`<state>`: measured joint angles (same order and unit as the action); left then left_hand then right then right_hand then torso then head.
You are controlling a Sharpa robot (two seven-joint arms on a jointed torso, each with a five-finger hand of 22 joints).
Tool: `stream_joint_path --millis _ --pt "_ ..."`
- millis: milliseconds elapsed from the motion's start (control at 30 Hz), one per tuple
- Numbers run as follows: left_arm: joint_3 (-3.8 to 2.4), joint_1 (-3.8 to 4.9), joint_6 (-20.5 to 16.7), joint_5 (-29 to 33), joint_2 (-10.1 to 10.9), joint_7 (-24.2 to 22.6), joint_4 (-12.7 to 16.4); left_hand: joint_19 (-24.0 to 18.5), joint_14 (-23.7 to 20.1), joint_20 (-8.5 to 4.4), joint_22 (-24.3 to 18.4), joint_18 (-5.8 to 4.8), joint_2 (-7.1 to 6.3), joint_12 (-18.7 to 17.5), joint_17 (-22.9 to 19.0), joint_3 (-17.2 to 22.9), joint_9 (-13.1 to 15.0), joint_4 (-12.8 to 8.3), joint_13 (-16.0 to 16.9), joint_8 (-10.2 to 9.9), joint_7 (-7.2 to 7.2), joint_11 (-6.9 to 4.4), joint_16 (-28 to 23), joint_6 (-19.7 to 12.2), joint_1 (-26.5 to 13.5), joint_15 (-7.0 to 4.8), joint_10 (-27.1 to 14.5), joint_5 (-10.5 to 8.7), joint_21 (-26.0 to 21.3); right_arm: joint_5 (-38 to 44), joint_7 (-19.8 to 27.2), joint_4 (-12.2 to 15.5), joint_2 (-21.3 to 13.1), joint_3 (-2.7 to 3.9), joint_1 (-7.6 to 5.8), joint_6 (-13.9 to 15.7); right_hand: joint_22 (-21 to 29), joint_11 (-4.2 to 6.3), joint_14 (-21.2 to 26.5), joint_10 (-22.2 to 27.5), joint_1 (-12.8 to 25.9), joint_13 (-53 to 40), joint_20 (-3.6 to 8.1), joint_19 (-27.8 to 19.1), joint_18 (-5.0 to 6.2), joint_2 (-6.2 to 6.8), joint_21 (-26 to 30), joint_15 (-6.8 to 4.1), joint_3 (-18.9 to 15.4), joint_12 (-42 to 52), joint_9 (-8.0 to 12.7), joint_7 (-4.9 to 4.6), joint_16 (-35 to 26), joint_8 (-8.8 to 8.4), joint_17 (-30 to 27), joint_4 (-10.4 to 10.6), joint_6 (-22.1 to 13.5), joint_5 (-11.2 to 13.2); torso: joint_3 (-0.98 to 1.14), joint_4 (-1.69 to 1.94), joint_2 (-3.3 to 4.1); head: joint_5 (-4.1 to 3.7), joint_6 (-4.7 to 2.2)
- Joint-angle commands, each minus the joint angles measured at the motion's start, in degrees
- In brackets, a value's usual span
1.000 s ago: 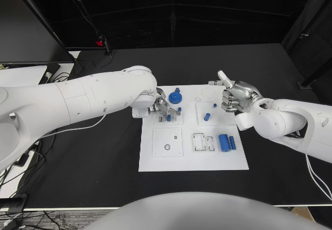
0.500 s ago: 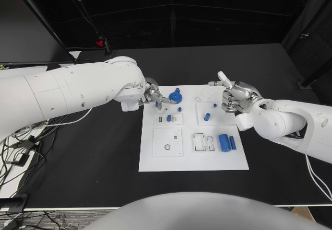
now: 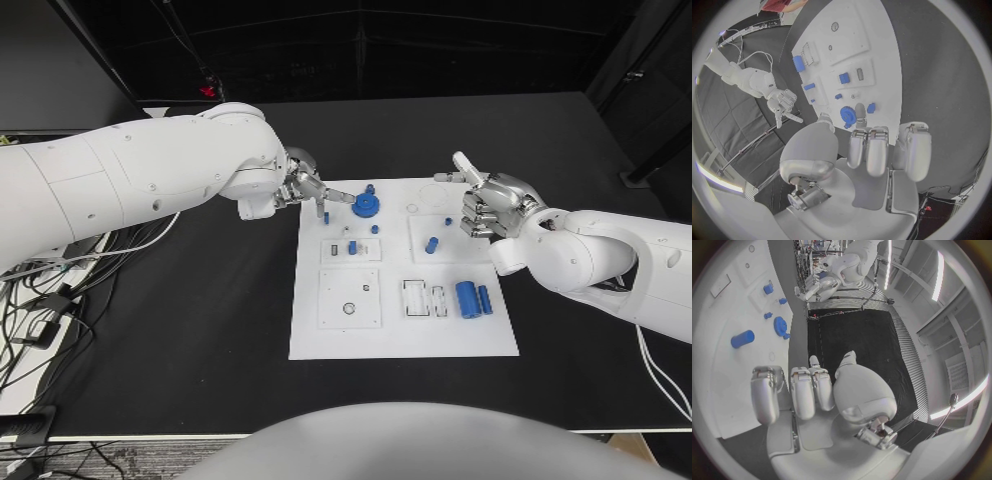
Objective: Assemble the parts on the task board
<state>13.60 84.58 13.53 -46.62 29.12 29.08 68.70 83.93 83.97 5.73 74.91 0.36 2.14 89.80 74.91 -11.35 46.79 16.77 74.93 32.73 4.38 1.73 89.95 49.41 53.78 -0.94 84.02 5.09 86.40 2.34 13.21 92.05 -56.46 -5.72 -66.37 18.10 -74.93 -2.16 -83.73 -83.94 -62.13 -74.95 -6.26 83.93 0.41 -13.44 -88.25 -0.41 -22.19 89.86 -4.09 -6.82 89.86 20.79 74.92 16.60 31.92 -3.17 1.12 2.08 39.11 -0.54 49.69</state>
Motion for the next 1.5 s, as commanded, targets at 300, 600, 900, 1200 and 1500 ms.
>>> stream_joint_path --millis 300,600,900,1200,1500 --pt "-0.05 -0.53 4.4 0.0 -3.5 -2.8 -7.3 4.2 6.0 -0.48 14.3 0.19 2.22 0.2 15.1 0.9 -0.8 -0.1 15.1 -1.3 -0.89 -1.31 0.0 3.9 3.1 -0.74 6.0 0.84 2.1 0.0 0.1 0.0 0.3 0.02 -0.01 -0.7 -13.9 -0.16 -6.3 -6.1 0.0 -15.1 -0.15 3.0 0.49 -0.53 0.5 0.3 -0.4 0.1 -0.1 0.09 0.1 0.29 15.1 0.0 -0.2 0.0 0.01 -0.06 0.02 0.34 -0.59" --pt "-0.05 -1.42 6.4 0.0 -5.1 -3.8 -11.3 4.1 6.0 -1.32 14.3 0.23 4.06 0.2 15.1 -0.7 -2.3 -0.1 15.1 -4.8 -1.91 -2.3 0.0 8.8 4.4 -1.62 6.0 0.46 2.0 0.0 0.0 -0.1 0.3 0.02 0.03 -0.7 -13.9 -0.16 -6.3 -6.1 0.0 -15.1 -0.15 3.0 0.51 -0.53 0.5 0.3 -0.4 0.1 -0.1 0.09 0.1 0.32 15.1 0.0 -0.2 0.0 -0.01 -0.06 0.04 0.19 -0.79" --pt "-0.05 -2.39 9.0 0.0 -6.8 -5.1 -14.2 4.2 6.0 -1.88 14.3 0.22 5.72 0.2 15.1 -2.7 -5.2 -0.1 15.1 -10.6 -2.47 -2.85 0.0 13.7 5.7 -2.15 6.0 -0.34 2.0 0.0 0.0 -0.2 0.5 0.02 0.09 -0.8 -13.8 -0.16 -6.3 -6.1 0.0 -15.1 -0.15 2.9 0.53 -0.5 0.6 0.29 -0.4 0.1 -0.1 0.09 0.1 0.44 15.1 0.0 -0.2 0.2 0.0 -0.06 0.06 0.21 -0.81" --pt "-0.05 -2.8 10.0 -0.7 -8.1 -3.9 -16.6 5.0 6.0 -1.99 14.7 -0.03 6.57 0.2 15.1 -3.0 -5.8 -0.1 15.1 -12.1 -2.62 -3.0 0.0 15.0 6.6 -2.28 6.0 -0.89 2.7 0.0 -0.1 -0.3 0.6 0.02 0.11 -0.8 -13.8 -0.16 -6.3 -6.1 0.1 -15.1 -0.15 2.9 0.53 -0.49 0.6 0.29 -0.5 0.1 -0.1 0.08 0.1 0.47 15.1 0.0 -0.2 0.2 0.01 -0.06 0.07 0.17 -0.73" --pt "-0.05 -2.95 10.9 -1.1 -8.5 -3.5 -18.1 5.7 6.0 -2.16 14.9 -0.24 8.45 0.2 15.1 -2.8 -6.2 -0.2 15.1 -13.5 -2.9 -3.27 0.0 16.5 8.3 -2.5 6.0 -0.78 3.3 0.0 -0.1 -0.3 0.6 0.02 0.11 -0.8 -13.8 -0.16 -6.3 -6.1 0.1 -15.1 -0.15 2.9 0.54 -0.48 0.6 0.29 -0.5 0.1 -0.1 0.07 0.1 0.49 15.1 0.0 -0.2 0.2 0.01 -0.04 0.1 0.28 -0.66"
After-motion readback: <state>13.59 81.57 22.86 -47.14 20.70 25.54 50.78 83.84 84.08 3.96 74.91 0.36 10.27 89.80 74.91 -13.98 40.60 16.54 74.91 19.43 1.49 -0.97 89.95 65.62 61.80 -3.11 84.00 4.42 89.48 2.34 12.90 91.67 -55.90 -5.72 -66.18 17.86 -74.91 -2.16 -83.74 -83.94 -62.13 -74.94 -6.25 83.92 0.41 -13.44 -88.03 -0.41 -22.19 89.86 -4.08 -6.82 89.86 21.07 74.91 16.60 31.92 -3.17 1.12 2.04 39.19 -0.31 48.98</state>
